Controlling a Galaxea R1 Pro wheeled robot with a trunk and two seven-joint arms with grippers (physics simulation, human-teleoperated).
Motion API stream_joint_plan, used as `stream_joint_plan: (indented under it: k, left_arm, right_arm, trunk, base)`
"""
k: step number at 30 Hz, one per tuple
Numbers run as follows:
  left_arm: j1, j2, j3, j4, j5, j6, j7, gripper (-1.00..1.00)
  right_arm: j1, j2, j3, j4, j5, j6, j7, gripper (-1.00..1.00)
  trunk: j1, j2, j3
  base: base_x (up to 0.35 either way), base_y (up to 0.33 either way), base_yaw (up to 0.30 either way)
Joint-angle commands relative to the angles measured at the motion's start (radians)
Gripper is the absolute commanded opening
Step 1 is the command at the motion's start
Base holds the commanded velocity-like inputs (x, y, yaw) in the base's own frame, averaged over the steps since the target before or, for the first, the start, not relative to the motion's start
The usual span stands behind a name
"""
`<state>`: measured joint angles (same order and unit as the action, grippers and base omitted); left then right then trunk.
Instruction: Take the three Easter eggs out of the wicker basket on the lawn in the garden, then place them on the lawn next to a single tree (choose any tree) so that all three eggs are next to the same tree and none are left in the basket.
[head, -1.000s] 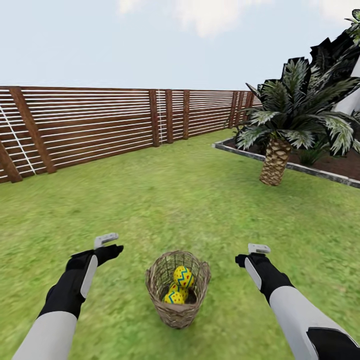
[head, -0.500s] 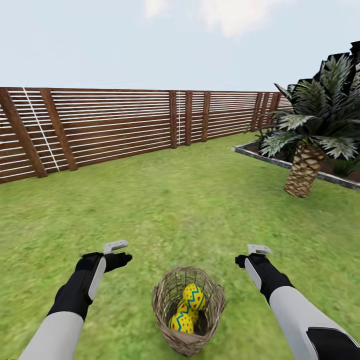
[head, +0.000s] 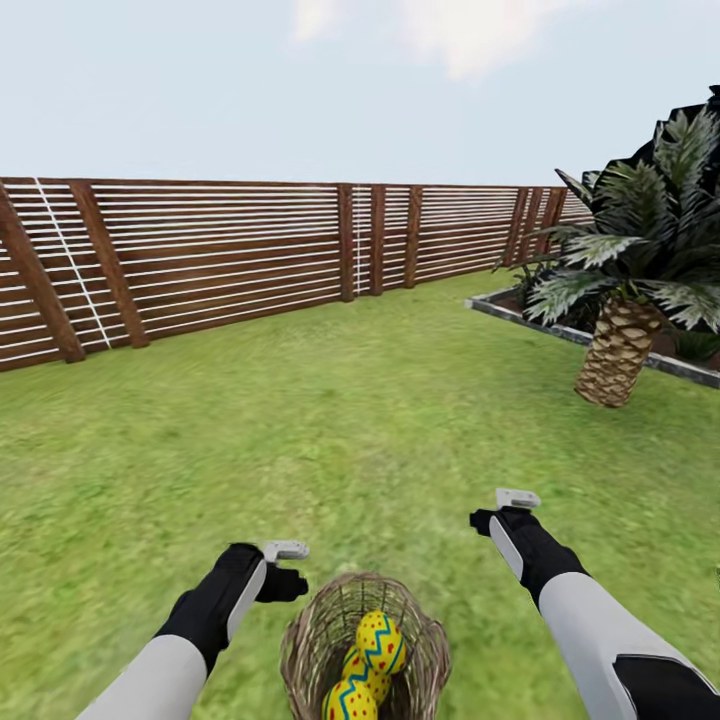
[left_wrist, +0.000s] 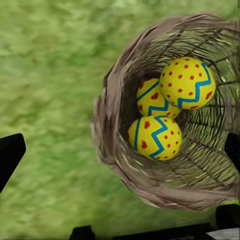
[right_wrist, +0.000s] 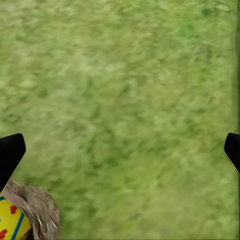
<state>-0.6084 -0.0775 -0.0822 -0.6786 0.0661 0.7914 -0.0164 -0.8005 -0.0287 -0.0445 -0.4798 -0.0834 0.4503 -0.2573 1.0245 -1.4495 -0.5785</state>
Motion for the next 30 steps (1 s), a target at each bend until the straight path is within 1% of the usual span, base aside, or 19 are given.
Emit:
stream_joint_plan:
  k: [1, 2, 6, 9, 13, 15, 21, 27, 30]
  left_arm:
    - [-0.001, -0.004, -0.009, 0.011, 0.006, 0.005, 0.003, 1.00]
    - [-0.001, -0.011, -0.016, 0.053, 0.005, 0.004, 0.004, 1.00]
    - [-0.001, -0.009, -0.017, 0.109, 0.002, -0.004, 0.007, 1.00]
    - [-0.001, -0.003, -0.017, 0.121, 0.003, -0.009, 0.002, 1.00]
    - [0.001, 0.014, -0.014, 0.128, 0.008, -0.009, 0.000, 1.00]
    - [0.000, 0.017, -0.013, 0.128, 0.009, -0.006, 0.000, 1.00]
    - [0.001, 0.019, -0.008, 0.125, 0.009, -0.013, 0.004, 1.00]
    - [0.001, 0.008, -0.006, 0.121, 0.009, -0.034, 0.008, 1.00]
    - [0.001, 0.000, -0.005, 0.120, 0.009, -0.041, 0.009, 1.00]
  right_arm:
    - [0.000, 0.000, 0.001, -0.002, -0.009, 0.004, -0.005, 1.00]
    - [0.000, 0.000, 0.001, -0.002, -0.009, 0.004, -0.005, 1.00]
    - [0.000, -0.001, 0.002, 0.001, -0.009, 0.004, -0.005, 1.00]
    - [0.001, -0.001, 0.002, 0.000, -0.008, 0.004, -0.005, 1.00]
    - [0.001, -0.001, 0.002, -0.002, -0.009, 0.004, -0.005, 1.00]
    - [0.001, -0.001, 0.002, -0.002, -0.009, 0.004, -0.005, 1.00]
    - [0.001, 0.000, 0.002, -0.002, -0.009, 0.004, -0.005, 1.00]
    - [0.001, -0.006, 0.004, -0.008, -0.007, 0.005, -0.004, 1.00]
    - [0.001, -0.007, 0.006, -0.009, -0.007, 0.006, 0.023, 1.00]
  trunk:
    - [0.001, 0.000, 0.000]
    - [0.001, 0.000, 0.000]
    - [0.001, 0.000, 0.001]
    - [0.001, 0.000, 0.001]
    - [0.001, 0.000, 0.001]
    - [0.001, 0.000, 0.001]
    - [0.024, -0.042, -0.018]
    - [0.047, -0.084, -0.037]
    - [0.058, -0.105, -0.046]
  base:
    - [0.313, -0.107, -0.216]
    - [0.163, -0.042, -0.060]
    - [0.059, -0.015, -0.022]
    - [0.010, -0.002, -0.004]
    - [0.000, 0.000, 0.000]
    - [0.000, 0.000, 0.000]
    - [0.000, 0.000, 0.000]
    - [0.000, 0.000, 0.000]
    - [0.000, 0.000, 0.000]
